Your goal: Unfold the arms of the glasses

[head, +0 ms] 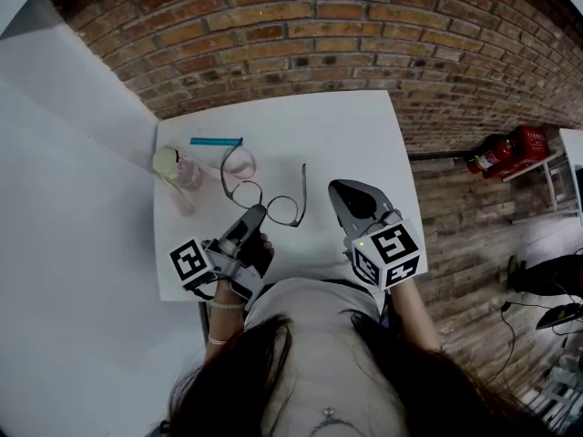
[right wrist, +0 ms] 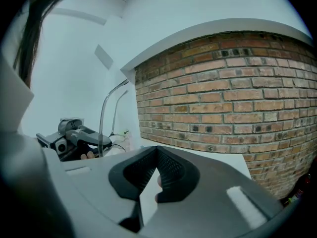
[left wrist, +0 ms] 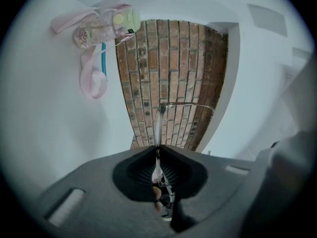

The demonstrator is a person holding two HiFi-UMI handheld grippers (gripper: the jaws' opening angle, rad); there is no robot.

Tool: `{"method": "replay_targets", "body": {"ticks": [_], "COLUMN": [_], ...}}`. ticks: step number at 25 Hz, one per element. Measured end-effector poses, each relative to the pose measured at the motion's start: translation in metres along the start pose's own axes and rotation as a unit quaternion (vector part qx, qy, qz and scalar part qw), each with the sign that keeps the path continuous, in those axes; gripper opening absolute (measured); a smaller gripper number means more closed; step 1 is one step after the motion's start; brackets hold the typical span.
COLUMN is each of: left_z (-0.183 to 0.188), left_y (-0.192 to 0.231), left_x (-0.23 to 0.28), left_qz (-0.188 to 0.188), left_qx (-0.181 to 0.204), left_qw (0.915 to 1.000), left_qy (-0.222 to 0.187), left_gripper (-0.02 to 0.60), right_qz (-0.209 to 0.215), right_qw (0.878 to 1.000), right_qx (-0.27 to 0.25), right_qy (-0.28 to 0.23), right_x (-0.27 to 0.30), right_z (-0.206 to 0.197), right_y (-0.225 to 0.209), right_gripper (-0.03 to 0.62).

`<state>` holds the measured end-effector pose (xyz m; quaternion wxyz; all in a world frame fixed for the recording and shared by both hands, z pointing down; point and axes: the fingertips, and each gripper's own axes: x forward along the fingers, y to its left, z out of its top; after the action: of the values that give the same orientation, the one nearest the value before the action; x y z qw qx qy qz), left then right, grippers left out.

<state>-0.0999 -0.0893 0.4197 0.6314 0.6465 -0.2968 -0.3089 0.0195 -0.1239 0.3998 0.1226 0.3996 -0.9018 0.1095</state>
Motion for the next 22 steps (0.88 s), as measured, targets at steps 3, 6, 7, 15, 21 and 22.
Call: {"method": "replay_targets", "body": {"ticks": [3,6,7,15,21,22], "left_z": [-0.0016,-0.0017,-0.0014,-0.0011,-0.0025,-0.0028], "left_y": [-0.0002,0.0006,0.0007,0.0038,0.0034,0.0031], "left_x": [0.0009,0.0011,0.0012,0.0022,0.0025,0.002], "left_qz": [-0.001,0.001,0.001,0.003,0.004,0.004], "left_qx": [-0.002,-0.003,-0.004,-0.006,-0.007,-0.007], "left_qw": [1.0,1.0,1.0,1.0,0.9999,0.9999], "left_qy": [0.002,0.003,0.002,0.006,0.008,0.009], "left_gripper": [0.021,0.021,0.021,0.021,0.021,0.021], "right_qz": [0.002,0.004,0.005,0.012,0.013,0.013], "right_qw": [1.0,1.0,1.0,1.0,1.0,1.0], "right_qx": [0.0,0.002,0.002,0.0,-0.001,-0.002], "right_qy": [0.001,0.004,0.004,0.009,0.01,0.009], "right_x": [-0.0002,0.0,0.0001,0.0031,0.0022,0.0019], "right_z": [-0.0009,-0.0022,-0.0024,-0.0049,-0.0042,-0.0037], "right_y": [-0.0002,-0.0004,-0.0004,0.0021,0.0031,0.0038], "right_gripper": [0.006,0.006,0.006,0.006,0.006,0.006]}}
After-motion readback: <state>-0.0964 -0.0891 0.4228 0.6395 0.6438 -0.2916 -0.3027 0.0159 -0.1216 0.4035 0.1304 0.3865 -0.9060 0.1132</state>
